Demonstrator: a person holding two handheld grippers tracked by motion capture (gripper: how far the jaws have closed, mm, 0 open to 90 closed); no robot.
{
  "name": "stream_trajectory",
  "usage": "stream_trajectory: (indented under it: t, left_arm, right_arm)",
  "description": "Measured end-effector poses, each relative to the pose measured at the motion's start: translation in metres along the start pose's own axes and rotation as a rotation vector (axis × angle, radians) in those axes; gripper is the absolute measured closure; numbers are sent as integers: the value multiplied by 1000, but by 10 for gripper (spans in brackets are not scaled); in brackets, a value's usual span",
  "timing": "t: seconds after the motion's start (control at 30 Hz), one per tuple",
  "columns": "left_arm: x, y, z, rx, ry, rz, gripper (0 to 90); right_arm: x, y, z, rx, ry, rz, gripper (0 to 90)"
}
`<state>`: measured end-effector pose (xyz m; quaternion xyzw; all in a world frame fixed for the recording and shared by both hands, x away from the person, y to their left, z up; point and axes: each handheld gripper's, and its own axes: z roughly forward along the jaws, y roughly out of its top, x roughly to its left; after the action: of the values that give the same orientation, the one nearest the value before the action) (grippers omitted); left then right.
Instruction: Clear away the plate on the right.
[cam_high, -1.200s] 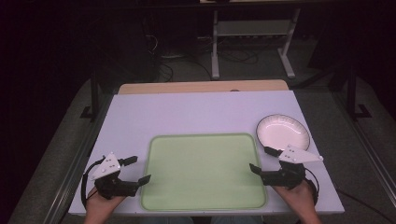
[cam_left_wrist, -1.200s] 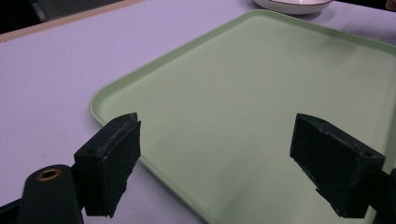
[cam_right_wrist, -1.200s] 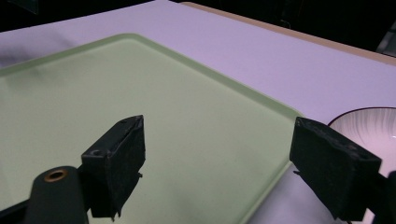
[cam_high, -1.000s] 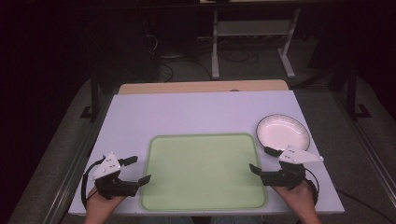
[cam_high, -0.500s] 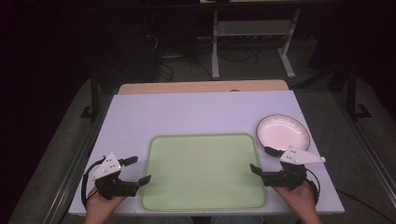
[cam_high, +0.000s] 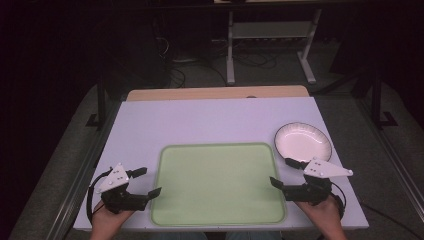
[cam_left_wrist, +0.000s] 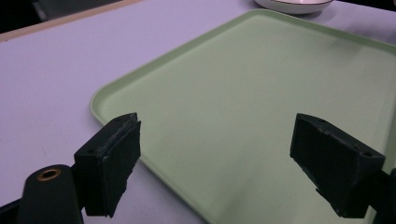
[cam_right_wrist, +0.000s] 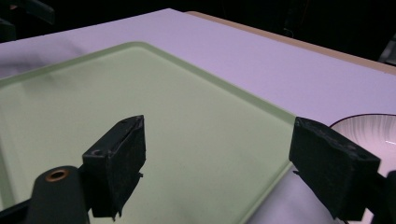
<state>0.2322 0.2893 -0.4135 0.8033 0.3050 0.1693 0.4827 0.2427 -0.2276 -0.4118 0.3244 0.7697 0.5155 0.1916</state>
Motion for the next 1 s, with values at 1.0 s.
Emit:
stream_trajectory:
  t: [1.0]
  left_arm:
    - [1, 0, -2, -4, 10, -6, 159]
  right_arm:
    - [-35, -5, -48, 103, 25, 78, 181]
